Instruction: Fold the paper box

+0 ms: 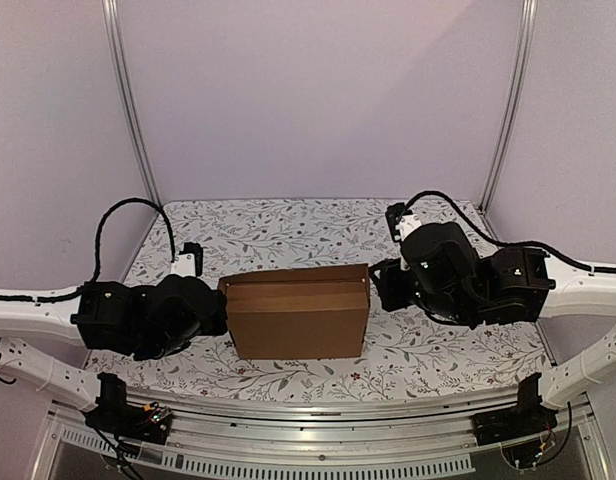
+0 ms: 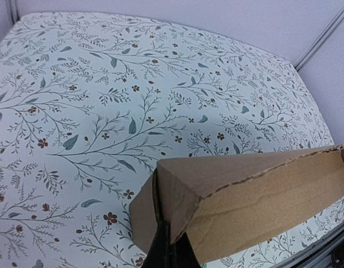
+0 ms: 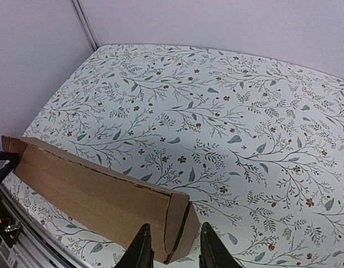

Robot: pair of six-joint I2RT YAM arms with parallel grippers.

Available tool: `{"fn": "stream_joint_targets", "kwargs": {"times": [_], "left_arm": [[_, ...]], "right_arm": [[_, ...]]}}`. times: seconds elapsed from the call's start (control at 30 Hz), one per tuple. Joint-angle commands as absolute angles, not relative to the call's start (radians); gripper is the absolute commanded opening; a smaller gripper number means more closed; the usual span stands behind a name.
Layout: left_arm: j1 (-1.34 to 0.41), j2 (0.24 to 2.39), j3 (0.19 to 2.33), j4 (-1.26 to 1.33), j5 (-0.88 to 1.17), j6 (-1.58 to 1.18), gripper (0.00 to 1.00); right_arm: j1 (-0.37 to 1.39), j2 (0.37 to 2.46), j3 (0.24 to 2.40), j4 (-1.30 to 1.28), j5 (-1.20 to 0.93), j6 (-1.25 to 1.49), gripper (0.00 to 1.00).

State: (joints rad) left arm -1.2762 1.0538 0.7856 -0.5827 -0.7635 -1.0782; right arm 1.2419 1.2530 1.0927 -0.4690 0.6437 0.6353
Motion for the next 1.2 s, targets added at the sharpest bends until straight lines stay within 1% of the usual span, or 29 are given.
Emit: {"fn": "stream_joint_targets", "kwargs": {"times": [0.0, 0.27, 0.53, 0.73, 0.8, 1.03, 1.17], "left_arm": [[-1.301, 1.071, 0.756, -0.694, -0.676, -1.089, 0.00], [-1.301, 1.071, 0.758, -0.694, -0.680, -1.085, 0.00], [-1.301, 1.068, 0.756, -0.693, -0.684, -1.081, 0.00], [-1.301, 1.065, 0.756, -0.693, -0.687, -1.078, 0.00], [-1.301, 1.063, 0.755, -0.695, -0.689, -1.080, 0.00], [-1.301, 1.069, 0.755, -0.693, -0.690, -1.083, 0.00], [-1.301, 1.075, 0.754, -0.689, -0.689, -1.087, 0.00]], "right_arm": [[1.235, 1.288, 1.132, -0.531, 0.572, 0.622, 0.27], [1.218, 1.347, 1.166, -0.545, 0.562, 0.628, 0.27], [1.197, 1.402, 1.196, -0.548, 0.586, 0.616, 0.21], [1.194, 1.433, 1.207, -0.553, 0.610, 0.600, 0.07], [1.195, 1.441, 1.209, -0.553, 0.608, 0.598, 0.00], [1.196, 1.452, 1.196, -0.552, 0.595, 0.606, 0.00], [1.222, 1.433, 1.143, -0.525, 0.651, 0.645, 0.00]]}}
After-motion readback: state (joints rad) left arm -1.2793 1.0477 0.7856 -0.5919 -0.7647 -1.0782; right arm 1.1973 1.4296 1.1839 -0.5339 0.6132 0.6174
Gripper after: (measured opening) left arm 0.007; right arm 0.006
